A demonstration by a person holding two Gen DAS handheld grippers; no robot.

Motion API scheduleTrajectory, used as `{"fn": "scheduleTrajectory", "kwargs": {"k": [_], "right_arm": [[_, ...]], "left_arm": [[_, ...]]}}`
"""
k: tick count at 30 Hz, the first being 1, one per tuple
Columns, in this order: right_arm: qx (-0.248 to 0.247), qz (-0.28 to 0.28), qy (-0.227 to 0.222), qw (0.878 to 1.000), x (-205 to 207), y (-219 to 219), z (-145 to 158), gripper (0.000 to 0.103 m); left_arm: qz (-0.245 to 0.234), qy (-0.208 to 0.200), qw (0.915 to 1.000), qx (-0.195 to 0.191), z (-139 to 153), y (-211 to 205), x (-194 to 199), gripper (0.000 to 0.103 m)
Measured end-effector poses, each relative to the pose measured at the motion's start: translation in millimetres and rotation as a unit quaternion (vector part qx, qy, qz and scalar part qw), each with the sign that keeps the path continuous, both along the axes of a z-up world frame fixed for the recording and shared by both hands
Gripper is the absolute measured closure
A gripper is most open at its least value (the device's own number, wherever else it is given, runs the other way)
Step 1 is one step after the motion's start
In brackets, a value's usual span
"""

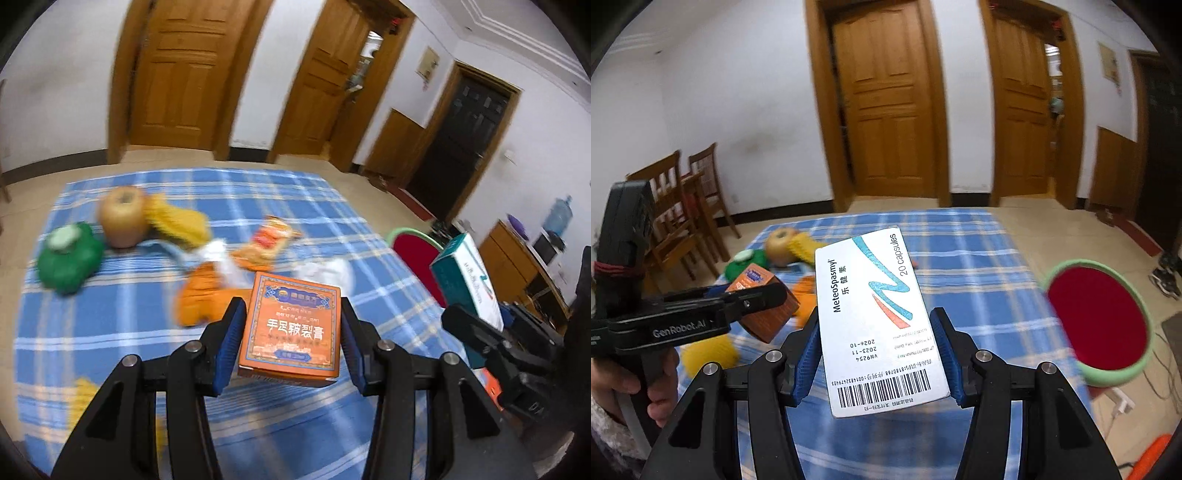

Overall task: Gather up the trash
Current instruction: 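Carry both boxes over the red bucket and open both tools to drop them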

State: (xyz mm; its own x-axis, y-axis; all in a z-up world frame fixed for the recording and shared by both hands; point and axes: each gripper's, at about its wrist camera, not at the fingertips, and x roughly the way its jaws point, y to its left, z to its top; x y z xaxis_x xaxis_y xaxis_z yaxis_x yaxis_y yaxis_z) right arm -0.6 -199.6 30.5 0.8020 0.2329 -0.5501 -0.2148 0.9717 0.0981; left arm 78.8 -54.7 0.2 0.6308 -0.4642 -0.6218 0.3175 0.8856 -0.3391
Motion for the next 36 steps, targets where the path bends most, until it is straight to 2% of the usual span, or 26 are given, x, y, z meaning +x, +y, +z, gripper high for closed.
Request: {"fn": "scheduleTrajectory", "kwargs": {"k": [8,16,26,31,36], "right_arm": [[0.000,-0.124,-0.006,0.992,-34,-94,8,0.045],[0.020,-0.210,-0.001,0.977,-64,-161,4,0.045],[0.033,-0.221,0.015,0.975,-55,-183,-10,0.045],[0.031,-0.209,0.017,0.977,-30,-193,-17,0.045],[0.042,-0.208,0.024,0.977,7,-223,-28,0.045]], "left_arm": [[-0.113,0.002,0.9936,-0.001,1,-103,-2,0.054],[-0.176,0.006,0.9840,0.027,-4,-175,-15,0.053],[-0.175,0.009,0.9839,0.035,-7,-190,3,0.053],[-0.179,0.004,0.9832,0.037,-3,-212,25,0.053],[-0.189,0.009,0.9813,0.038,-5,-246,52,0.053]]}}
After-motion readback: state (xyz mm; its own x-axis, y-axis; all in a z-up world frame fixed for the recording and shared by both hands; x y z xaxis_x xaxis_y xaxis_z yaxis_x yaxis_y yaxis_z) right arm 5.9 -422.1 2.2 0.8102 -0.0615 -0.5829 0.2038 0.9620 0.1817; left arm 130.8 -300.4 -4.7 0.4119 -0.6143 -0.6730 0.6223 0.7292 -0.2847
